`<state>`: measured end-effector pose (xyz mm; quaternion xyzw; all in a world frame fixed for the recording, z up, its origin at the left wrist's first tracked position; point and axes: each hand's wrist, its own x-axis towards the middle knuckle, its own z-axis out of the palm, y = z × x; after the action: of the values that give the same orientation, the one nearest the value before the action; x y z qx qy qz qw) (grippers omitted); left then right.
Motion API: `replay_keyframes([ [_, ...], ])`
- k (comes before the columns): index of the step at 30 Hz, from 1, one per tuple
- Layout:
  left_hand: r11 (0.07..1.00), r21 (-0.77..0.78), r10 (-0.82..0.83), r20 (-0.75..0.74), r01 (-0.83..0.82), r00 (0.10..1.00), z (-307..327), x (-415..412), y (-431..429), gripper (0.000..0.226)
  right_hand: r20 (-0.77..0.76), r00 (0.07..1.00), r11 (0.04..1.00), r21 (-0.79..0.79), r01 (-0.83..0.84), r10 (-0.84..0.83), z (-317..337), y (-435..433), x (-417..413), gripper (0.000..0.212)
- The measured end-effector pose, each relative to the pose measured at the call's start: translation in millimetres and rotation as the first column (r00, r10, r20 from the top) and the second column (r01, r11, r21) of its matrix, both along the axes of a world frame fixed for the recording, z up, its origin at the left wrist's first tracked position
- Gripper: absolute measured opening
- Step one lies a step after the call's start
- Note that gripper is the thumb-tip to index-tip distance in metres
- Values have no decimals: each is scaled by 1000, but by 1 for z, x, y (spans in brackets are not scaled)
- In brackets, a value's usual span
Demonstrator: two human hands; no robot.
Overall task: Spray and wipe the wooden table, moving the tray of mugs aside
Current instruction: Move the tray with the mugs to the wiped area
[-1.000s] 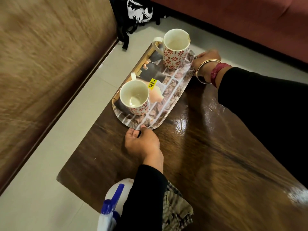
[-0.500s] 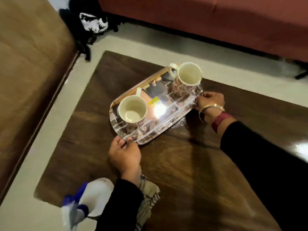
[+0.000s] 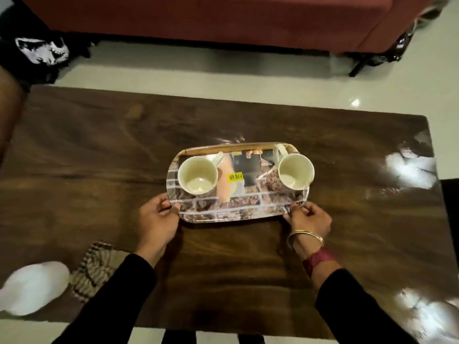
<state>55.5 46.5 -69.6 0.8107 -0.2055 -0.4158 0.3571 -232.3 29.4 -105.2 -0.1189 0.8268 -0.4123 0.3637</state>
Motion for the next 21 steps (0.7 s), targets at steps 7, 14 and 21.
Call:
replay_keyframes([
  [7,997,26,-79,13,79,997,-17,-34,7,28,101,991,995,-37,94,-89,-5,38,-39,16],
  [14,995,49,-84,65,81,994,-34,-11,19,41,143,983,991,-48,127,-119,-21,55,-20,20],
  [21,995,47,-92,34,91,995,-43,6,22,42,108,985,990,-21,138,-135,-18,58,-2,22],
])
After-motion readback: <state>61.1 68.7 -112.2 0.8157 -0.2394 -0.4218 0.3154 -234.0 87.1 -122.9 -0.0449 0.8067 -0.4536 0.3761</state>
